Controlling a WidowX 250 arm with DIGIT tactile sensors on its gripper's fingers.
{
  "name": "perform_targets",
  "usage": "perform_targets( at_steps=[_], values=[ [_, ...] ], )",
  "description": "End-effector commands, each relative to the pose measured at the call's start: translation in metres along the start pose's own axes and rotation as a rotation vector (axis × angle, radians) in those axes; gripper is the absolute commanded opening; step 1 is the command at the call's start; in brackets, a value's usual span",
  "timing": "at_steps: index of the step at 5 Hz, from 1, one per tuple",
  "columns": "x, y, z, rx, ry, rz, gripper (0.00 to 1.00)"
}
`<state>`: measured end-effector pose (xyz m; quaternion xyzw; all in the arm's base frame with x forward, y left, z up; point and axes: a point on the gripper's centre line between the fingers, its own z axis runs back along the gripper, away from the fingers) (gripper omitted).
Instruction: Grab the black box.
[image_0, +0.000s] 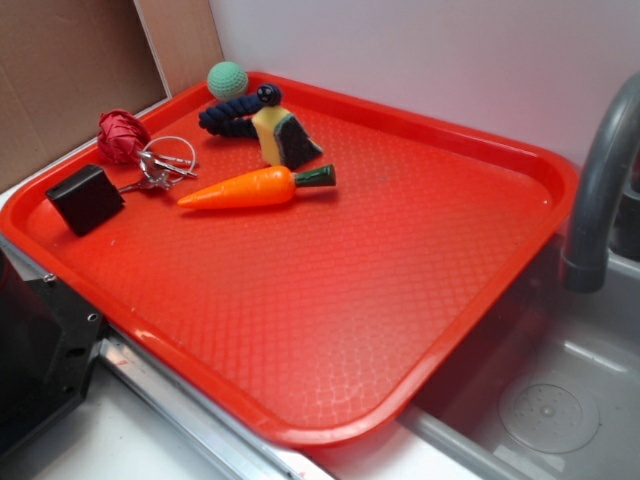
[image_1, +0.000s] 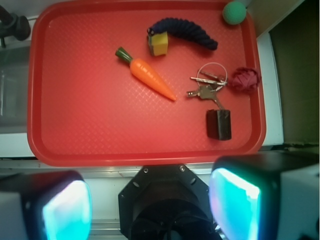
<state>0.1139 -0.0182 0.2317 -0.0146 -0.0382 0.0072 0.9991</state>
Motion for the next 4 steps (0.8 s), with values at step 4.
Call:
perform_targets(
  at_steps=[4],
  values=[
    [0.005, 0.119, -0.144, 0.018, 0.002, -0.018, 1.00]
  ],
)
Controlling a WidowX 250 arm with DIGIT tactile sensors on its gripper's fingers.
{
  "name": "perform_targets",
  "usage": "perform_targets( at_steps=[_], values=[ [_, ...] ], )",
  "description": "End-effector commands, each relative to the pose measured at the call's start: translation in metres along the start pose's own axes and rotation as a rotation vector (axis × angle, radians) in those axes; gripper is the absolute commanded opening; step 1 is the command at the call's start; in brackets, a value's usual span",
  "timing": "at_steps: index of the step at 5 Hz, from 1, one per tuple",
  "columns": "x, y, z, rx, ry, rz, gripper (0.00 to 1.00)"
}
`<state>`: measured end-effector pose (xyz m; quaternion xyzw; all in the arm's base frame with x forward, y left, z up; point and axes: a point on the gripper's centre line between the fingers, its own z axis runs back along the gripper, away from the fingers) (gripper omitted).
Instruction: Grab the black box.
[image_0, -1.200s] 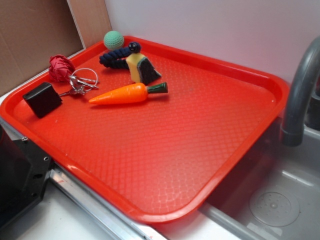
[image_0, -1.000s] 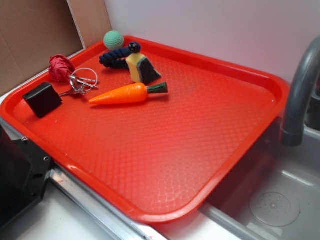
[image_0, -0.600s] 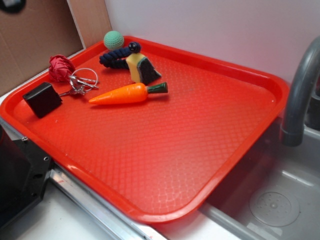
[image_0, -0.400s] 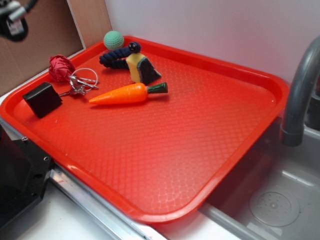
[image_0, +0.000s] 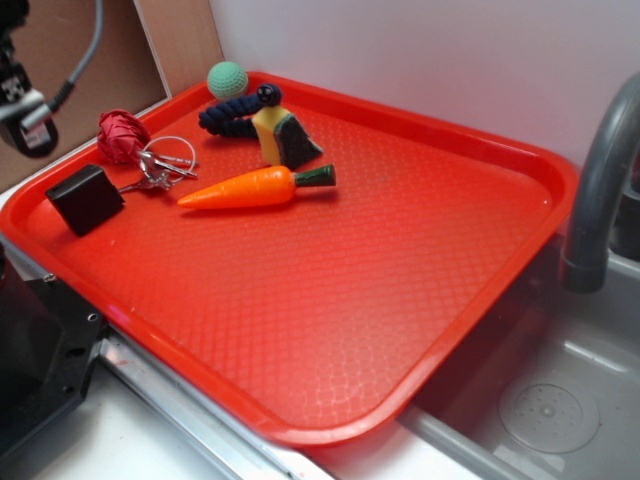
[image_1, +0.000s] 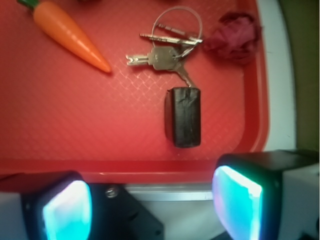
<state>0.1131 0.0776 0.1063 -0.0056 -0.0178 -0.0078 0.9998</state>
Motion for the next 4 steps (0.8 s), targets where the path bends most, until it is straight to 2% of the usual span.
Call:
perform_targets(
  at_steps=[1, 2, 3, 4],
  values=[
    [0.024, 0.022, -0.035, 0.042, -0.095, 0.048, 1.00],
    [0.035, 0.023, -0.059, 0.033, -0.053, -0.031, 1.00],
    [0.037, 0.024, -0.074, -0.057, -0.023, 0.010, 1.00],
    [0.035, 0.018, -0.077, -0.056, 0.056, -0.012, 0.93]
  ],
)
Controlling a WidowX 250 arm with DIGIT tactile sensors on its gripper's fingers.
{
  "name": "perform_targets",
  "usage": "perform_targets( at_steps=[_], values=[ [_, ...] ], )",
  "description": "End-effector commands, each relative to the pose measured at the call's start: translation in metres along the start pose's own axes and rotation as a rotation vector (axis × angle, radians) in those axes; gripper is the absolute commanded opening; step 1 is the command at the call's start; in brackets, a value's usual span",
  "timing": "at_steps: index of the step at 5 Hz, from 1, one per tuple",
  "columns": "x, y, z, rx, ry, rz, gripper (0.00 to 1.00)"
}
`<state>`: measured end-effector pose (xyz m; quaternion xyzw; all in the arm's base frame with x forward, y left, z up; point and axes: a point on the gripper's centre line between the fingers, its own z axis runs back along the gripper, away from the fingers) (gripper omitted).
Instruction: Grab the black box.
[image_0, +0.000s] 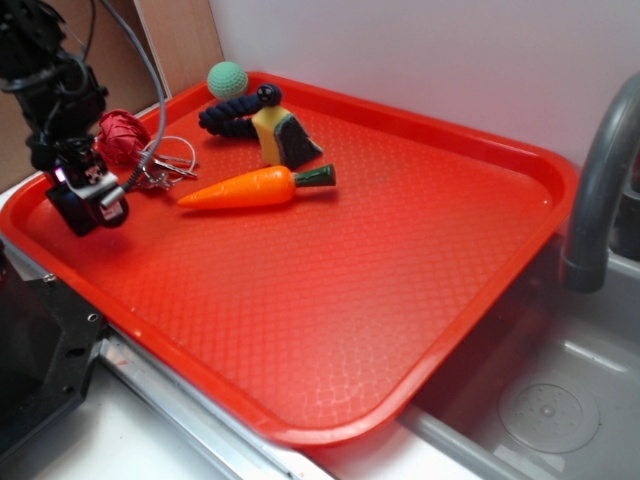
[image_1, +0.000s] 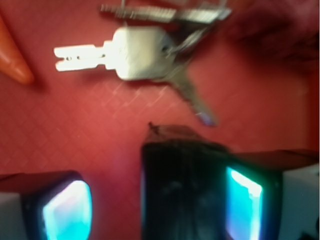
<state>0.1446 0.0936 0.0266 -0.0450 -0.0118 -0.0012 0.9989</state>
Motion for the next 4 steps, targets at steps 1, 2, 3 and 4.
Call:
perform_targets(
  at_steps=[1, 2, 3, 4],
  values=[
    [0.003, -0.003, 0.006, 0.023, 0.040, -0.002, 0.00],
    [0.004, -0.003, 0.009, 0.045, 0.036, 0.002, 0.00],
    [0.005, -0.006, 0.025, 0.084, 0.012, -0.010, 0.00],
    [0.002, -0.016, 0.075, 0.131, -0.131, 0.080, 0.00]
  ],
)
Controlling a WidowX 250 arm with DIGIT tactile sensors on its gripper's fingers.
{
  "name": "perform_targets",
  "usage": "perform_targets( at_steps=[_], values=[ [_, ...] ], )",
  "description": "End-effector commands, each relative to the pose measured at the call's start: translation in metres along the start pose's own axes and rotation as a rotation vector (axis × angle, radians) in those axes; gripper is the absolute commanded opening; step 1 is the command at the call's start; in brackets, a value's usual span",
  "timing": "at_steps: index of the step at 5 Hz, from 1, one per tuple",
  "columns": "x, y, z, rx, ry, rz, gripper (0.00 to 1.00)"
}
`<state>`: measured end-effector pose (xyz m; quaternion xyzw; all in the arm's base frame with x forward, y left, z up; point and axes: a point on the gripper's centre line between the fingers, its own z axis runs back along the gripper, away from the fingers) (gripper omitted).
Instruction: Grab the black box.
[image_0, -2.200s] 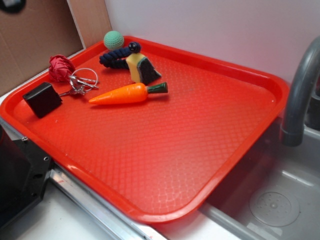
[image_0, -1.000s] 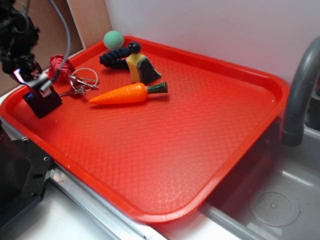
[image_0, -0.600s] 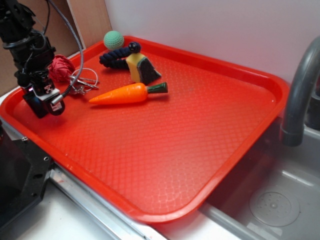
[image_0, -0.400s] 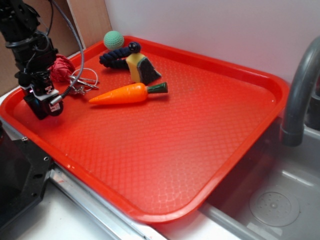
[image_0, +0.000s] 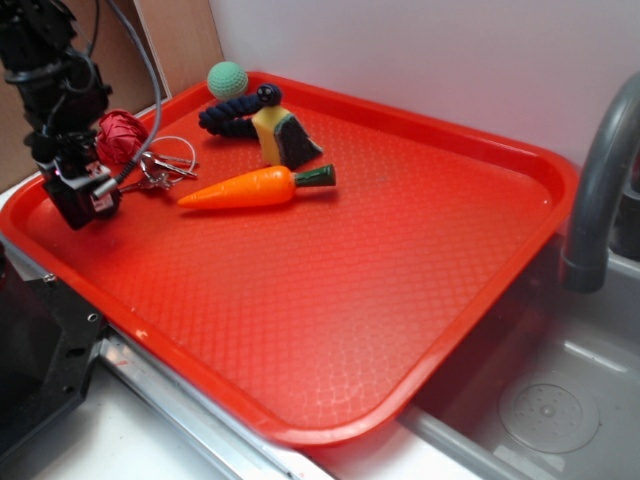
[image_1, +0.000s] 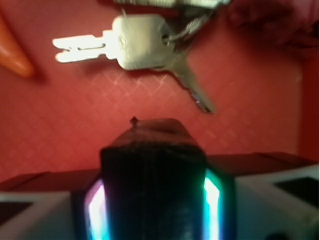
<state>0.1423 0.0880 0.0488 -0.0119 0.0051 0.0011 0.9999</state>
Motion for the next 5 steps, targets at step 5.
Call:
perform_targets(
  at_steps=[5],
  values=[
    [0.052, -0.065, 0.218, 0.073, -0.159, 0.015, 0.00]
  ],
)
